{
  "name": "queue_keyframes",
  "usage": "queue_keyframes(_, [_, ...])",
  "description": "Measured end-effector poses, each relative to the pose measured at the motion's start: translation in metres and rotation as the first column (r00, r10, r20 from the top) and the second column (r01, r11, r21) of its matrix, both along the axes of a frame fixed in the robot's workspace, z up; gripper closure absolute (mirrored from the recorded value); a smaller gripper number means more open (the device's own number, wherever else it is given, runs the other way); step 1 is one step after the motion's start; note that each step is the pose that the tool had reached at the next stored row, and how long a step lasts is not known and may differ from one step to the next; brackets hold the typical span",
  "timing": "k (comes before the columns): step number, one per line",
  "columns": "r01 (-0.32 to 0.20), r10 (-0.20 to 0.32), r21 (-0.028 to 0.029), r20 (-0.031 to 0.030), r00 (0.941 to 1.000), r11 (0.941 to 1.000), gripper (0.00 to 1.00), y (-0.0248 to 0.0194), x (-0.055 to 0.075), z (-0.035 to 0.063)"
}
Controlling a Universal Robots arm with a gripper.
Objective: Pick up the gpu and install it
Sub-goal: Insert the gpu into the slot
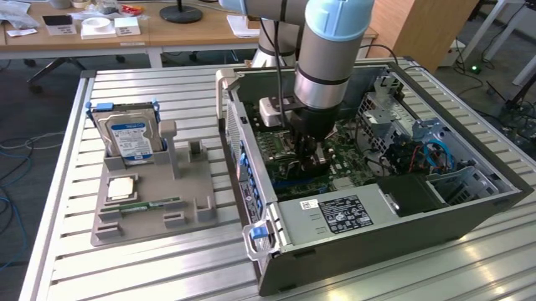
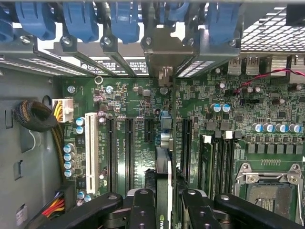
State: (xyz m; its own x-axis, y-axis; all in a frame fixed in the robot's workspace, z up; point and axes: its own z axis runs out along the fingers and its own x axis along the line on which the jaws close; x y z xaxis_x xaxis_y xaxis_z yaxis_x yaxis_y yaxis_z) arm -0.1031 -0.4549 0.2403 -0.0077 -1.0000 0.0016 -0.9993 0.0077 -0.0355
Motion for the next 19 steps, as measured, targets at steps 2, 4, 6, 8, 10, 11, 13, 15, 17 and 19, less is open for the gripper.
queue_keyframes(2, [0.000,0.000,0.0001,0.0001,1.0000,1.0000,0.74,0.0000,-0.0005,0.0000])
queue_keyframes(4, [0.000,0.000,-0.0001,0.0000,1.0000,1.0000,0.74,-0.0001,-0.0010,-0.0002])
queue_keyframes(6, [0.000,0.000,-0.0006,-0.0002,1.0000,1.0000,0.74,-0.0001,-0.0013,-0.0008])
queue_keyframes(8, [0.000,0.000,-0.0006,-0.0003,1.0000,1.0000,0.74,-0.0001,-0.0013,-0.0011])
queue_keyframes(10, [0.000,0.000,-0.0003,-0.0001,1.0000,1.0000,0.74,0.0000,-0.0013,-0.0014])
queue_keyframes(11, [0.000,0.000,-0.0003,0.0000,1.0000,1.0000,0.74,-0.0001,-0.0013,-0.0015])
queue_keyframes(13, [0.000,0.000,-0.0003,-0.0001,1.0000,1.0000,0.74,-0.0001,-0.0013,-0.0015])
queue_keyframes(15, [0.000,0.000,-0.0003,-0.0001,1.0000,1.0000,0.74,0.0000,-0.0013,-0.0020])
queue_keyframes(17, [0.000,0.000,-0.0002,0.0000,1.0000,1.0000,0.74,0.0000,-0.0013,-0.0026])
queue_keyframes(19, [0.000,0.000,-0.0004,-0.0001,1.0000,1.0000,0.74,0.0000,-0.0013,-0.0028])
